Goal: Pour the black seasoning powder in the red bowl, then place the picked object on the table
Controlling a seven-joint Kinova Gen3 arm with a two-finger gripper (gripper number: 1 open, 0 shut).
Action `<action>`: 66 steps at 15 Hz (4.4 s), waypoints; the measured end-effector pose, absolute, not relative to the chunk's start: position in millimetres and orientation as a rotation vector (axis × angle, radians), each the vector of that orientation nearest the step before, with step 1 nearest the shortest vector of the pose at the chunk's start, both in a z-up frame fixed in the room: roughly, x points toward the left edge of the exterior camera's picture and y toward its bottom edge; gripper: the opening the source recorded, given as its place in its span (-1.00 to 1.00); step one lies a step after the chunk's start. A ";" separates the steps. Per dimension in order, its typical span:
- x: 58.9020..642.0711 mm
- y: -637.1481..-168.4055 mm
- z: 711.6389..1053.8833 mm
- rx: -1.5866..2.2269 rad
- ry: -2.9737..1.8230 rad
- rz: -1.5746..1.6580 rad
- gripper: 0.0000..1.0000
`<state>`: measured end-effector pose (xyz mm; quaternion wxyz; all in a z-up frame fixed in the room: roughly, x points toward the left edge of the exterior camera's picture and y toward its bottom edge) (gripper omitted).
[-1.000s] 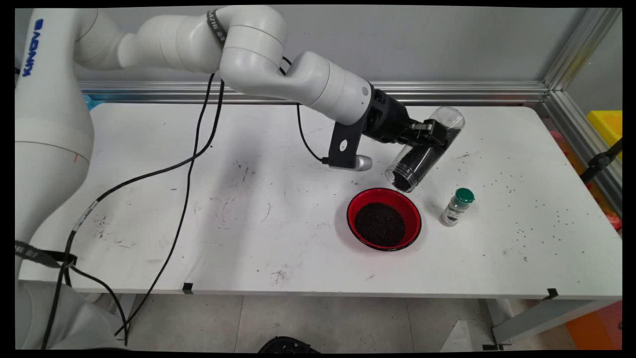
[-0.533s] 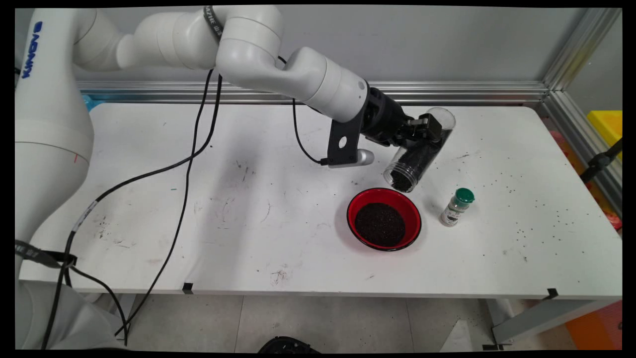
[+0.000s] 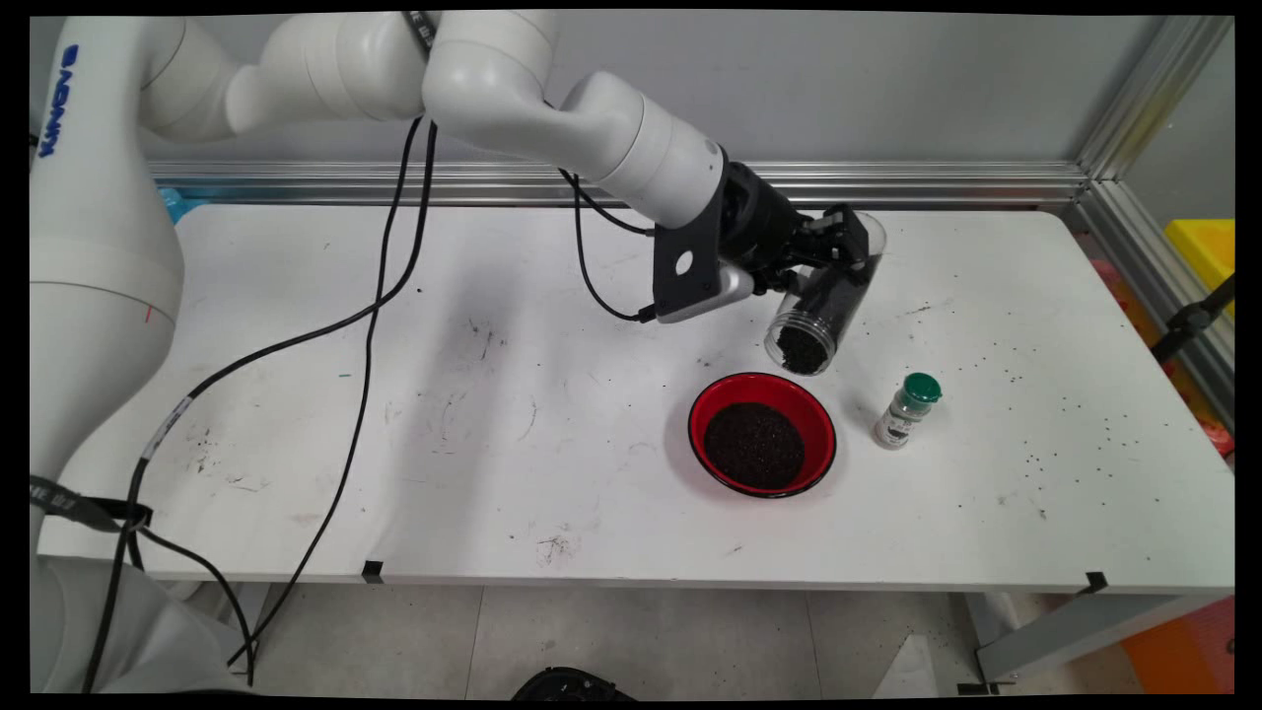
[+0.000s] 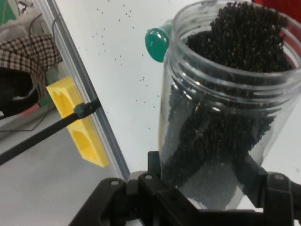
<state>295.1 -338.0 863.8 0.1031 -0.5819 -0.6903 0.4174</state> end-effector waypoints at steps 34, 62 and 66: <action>299.3 -429.6 867.6 -0.376 -2.276 0.573 -1.00; 294.6 -488.4 770.1 0.430 -2.152 0.215 -1.00; 293.2 -491.7 755.8 0.463 -2.144 0.213 -1.00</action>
